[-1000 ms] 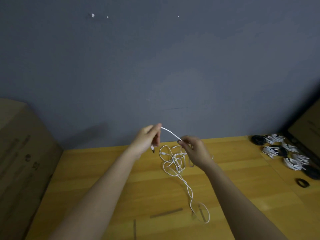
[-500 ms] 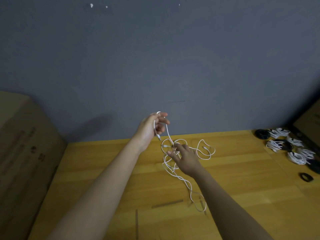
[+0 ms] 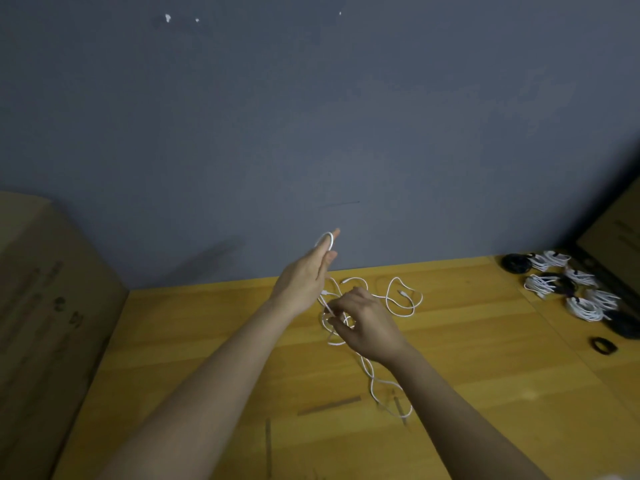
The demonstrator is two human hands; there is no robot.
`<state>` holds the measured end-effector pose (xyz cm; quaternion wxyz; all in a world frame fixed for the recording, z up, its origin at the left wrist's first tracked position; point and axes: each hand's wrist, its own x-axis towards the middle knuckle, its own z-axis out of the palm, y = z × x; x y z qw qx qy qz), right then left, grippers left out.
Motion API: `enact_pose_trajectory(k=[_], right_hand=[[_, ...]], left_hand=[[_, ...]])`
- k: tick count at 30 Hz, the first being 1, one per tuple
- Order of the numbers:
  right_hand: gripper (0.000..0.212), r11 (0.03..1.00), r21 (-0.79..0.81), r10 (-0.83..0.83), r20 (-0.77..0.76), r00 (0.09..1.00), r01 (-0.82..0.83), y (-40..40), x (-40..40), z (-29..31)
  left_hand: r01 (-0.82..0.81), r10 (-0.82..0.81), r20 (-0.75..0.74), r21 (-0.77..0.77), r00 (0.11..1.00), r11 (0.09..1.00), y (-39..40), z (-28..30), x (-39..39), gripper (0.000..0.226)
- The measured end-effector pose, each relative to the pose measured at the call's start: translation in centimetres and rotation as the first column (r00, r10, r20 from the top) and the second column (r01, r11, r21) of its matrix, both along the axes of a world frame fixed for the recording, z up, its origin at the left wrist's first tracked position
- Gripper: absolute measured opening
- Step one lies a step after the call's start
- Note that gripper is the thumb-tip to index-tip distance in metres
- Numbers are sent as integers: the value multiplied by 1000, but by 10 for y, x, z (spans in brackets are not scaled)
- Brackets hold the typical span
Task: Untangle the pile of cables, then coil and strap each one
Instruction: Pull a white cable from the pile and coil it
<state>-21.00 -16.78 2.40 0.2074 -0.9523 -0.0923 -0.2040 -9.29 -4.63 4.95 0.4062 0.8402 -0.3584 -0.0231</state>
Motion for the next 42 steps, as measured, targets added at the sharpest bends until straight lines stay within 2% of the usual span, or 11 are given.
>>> enact_pose_trajectory(k=[5,8,12,15,19,22,24,29,35,39,42], right_hand=[[26,993,-104,45,-81,996,-54,-6,-3,1],[20,998,-52,41,-69,997,-45,-8,-6,2],[15,1000,9,12,-20,1000,-12,-12,-9,3],[16,989,130,-70,32,997,65,-17,-6,5],[20,980,114,-178,104,979,166,-39,-1,8],[18,978,58,-204,72,976,200,-56,1,6],[14,959,129,-261,43,964,253,-65,1,0],[16,858,58,-509,-39,860,510,-78,-9,-22],[21,724,-117,-689,-130,713,679,-76,-1,-18],[18,800,88,-549,-295,782,594,-72,10,-14],[16,822,128,-507,-280,815,555,-72,10,-14]], left_hand=[[-116,11,-272,-371,962,921,-11,15,-2,51],[-98,-3,-235,-417,972,903,-11,16,-4,47],[-76,79,49,-73,996,994,-1,8,-1,44],[-16,-36,201,252,979,968,6,0,1,32],[90,-157,116,444,981,891,15,-8,-3,43],[193,-184,-60,341,981,920,21,-13,-6,47],[204,-173,-193,151,966,967,24,-12,-6,40],[-29,-125,-461,-312,878,949,29,-2,2,37],[-310,151,-462,-290,874,906,22,4,15,40],[-415,183,-531,-358,827,837,11,8,15,40],[-474,199,-563,-399,802,785,13,13,22,40]])
